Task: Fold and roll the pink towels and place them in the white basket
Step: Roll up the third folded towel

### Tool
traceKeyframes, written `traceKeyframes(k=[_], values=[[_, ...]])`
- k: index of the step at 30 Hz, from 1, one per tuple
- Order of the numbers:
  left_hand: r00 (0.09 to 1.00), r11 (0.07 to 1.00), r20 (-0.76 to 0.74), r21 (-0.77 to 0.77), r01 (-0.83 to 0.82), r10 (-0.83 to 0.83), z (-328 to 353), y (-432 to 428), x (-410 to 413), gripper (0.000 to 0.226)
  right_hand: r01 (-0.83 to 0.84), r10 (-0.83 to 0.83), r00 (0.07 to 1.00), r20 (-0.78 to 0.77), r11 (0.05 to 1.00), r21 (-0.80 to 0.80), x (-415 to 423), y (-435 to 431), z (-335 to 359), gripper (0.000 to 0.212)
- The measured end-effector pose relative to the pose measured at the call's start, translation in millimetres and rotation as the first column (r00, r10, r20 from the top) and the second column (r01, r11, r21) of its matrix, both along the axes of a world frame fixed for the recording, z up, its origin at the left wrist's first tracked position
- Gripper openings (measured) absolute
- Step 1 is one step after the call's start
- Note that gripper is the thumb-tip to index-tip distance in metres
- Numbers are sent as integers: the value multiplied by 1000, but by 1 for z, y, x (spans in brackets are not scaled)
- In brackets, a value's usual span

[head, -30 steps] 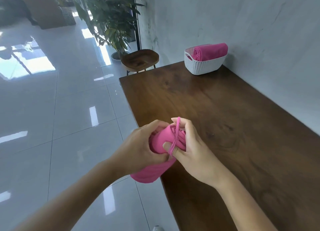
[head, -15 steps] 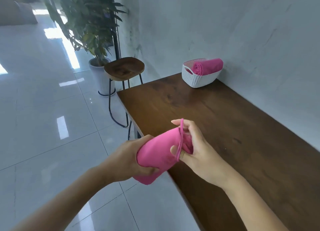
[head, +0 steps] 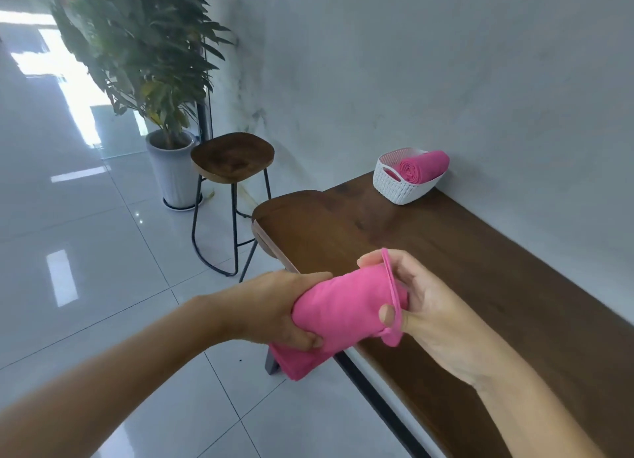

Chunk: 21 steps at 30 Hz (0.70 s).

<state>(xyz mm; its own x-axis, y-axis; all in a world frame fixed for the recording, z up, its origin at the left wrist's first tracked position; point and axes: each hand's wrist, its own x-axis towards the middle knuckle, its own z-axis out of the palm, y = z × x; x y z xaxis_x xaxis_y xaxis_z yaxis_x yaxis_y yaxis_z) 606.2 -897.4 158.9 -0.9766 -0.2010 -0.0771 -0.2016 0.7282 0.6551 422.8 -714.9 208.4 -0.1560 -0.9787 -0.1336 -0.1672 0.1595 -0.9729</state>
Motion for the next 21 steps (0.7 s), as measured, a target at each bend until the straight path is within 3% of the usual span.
traceKeyframes(k=[3,5,12,17,21], values=[[997,988,17,-135,74,-73,2,-14,-18,55,26,8,954,-301,994,107,0,-13,2,55],[994,969,31,-221,109,-104,3,-26,-31,55,52,11,914,-405,988,143,-6,-26,1,57],[994,966,59,-236,104,-92,-1,-68,-91,67,33,64,888,-455,979,203,-76,-75,-1,49],[994,917,77,-385,102,-78,-1,-95,-142,65,26,202,725,-658,947,320,-121,-104,-13,47],[998,921,70,-387,33,-6,-15,-116,-183,70,106,61,760,-647,971,216,-166,-112,-29,46]])
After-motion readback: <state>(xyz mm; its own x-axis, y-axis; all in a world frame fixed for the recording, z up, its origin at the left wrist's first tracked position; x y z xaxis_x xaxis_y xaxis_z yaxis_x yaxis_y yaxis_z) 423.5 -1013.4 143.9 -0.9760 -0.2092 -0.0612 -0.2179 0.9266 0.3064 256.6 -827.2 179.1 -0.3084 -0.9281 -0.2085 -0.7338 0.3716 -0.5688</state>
